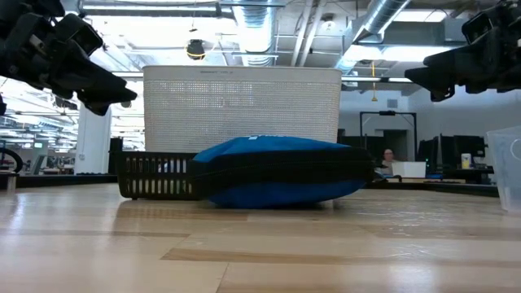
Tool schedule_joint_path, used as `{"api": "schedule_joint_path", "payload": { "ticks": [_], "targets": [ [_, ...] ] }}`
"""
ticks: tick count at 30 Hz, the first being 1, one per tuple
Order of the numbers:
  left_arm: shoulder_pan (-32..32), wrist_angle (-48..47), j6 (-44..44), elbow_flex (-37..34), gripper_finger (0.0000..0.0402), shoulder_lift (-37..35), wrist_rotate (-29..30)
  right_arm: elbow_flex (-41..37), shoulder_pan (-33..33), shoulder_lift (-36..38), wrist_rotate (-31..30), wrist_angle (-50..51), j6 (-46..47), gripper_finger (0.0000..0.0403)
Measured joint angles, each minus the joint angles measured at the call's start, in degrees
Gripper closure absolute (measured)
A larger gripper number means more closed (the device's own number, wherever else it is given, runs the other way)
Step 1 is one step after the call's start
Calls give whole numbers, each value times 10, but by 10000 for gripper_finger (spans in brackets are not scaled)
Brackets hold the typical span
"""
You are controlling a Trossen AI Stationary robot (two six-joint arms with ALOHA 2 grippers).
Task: Pick & place medical supplies in basket/bin
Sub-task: Return to Home Position
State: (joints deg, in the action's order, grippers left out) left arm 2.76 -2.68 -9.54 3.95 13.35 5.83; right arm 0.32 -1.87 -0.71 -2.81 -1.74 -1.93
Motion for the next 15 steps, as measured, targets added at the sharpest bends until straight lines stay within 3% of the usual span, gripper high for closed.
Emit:
{"api": "schedule_joint_path", "payload": {
  "ticks": [8,15],
  "targets": [
    [0,-3,2,0,243,-66,-50,0,0,0,0,0,0,168],
    [0,-24,2,0,243,-132,-54,0,0,0,0,0,0,168]
  ]
}}
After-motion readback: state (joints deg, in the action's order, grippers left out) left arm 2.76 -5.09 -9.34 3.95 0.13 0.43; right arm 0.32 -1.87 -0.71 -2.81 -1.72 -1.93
